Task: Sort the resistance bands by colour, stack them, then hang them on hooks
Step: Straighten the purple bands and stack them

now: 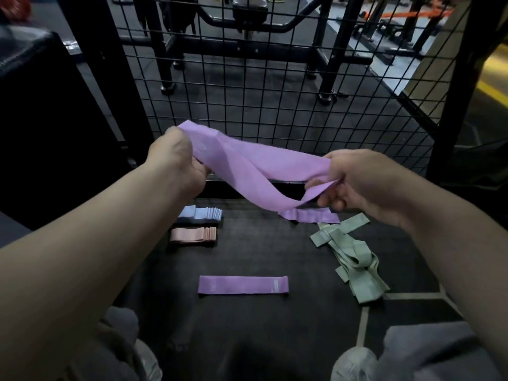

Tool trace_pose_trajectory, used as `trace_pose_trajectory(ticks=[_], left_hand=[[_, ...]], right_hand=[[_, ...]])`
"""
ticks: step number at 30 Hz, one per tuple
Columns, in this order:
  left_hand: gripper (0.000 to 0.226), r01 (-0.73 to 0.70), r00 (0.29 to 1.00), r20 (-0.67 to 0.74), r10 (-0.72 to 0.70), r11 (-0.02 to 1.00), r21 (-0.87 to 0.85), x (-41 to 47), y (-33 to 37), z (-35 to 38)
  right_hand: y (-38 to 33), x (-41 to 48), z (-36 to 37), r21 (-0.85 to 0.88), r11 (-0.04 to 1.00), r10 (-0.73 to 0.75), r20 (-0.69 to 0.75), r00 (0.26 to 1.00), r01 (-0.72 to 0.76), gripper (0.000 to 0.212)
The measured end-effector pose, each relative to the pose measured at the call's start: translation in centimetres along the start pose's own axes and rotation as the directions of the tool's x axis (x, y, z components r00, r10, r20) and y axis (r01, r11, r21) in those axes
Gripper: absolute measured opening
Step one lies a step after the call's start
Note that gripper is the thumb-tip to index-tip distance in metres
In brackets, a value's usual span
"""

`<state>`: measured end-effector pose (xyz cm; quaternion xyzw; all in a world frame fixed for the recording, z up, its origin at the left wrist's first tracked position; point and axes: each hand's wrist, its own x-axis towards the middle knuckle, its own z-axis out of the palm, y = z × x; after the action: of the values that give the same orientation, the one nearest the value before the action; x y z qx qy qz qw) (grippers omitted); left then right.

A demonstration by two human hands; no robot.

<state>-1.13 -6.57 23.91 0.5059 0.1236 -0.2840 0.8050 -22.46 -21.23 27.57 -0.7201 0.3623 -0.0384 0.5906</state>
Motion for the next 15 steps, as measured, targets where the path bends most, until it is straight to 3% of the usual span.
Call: trace_pose_trajectory(ticks=[4, 7, 9, 11, 13, 15], left_hand=[[0.03, 0.049, 0.998, -0.033, -0.045, 0.989, 0.137, 0.3, -0.4, -0.1], [0.013, 0.026, 0.999, -0.032, -0.016, 0.94, 0.339, -1.1, -1.6, 0.5], [0.036, -0.047, 0.997, -0.018, 0.069, 0.831, 0.554, -2.0, -2.7, 0.7], [0.06, -0.231, 0.972, 0.186, 0.142, 0.7, 0.676, -3.3, -3.5, 0.9], [0.045, -0.383, 0.851, 0.525, -0.01, 0.672, 0.633, -5.1, -4.3, 1.2], [0.03, -0.398, 0.691, 0.702, -0.171, 0.721, 0.567, -6.6, -4.9, 1.4]], right_hand=[[0.0, -0.3, -0.1, -0.039, 0.998, 0.055, 0.127, 0.99, -0.051, 0.033], [-0.1, -0.4, 0.2, 0.01, 0.998, 0.062, 0.164, 0.985, -0.064, 0.039], [-0.1, -0.3, 0.5, 0.02, 0.998, 0.05, 0.159, 0.986, -0.053, 0.038], [0.1, -0.2, 1.0, 0.005, 0.999, 0.046, 0.152, 0.987, -0.047, 0.034], [0.3, -0.2, 1.5, -0.029, 0.999, 0.04, 0.156, 0.987, -0.036, 0.031], [0.4, -0.3, 1.7, -0.054, 0.998, 0.035, 0.161, 0.986, -0.027, 0.028]])
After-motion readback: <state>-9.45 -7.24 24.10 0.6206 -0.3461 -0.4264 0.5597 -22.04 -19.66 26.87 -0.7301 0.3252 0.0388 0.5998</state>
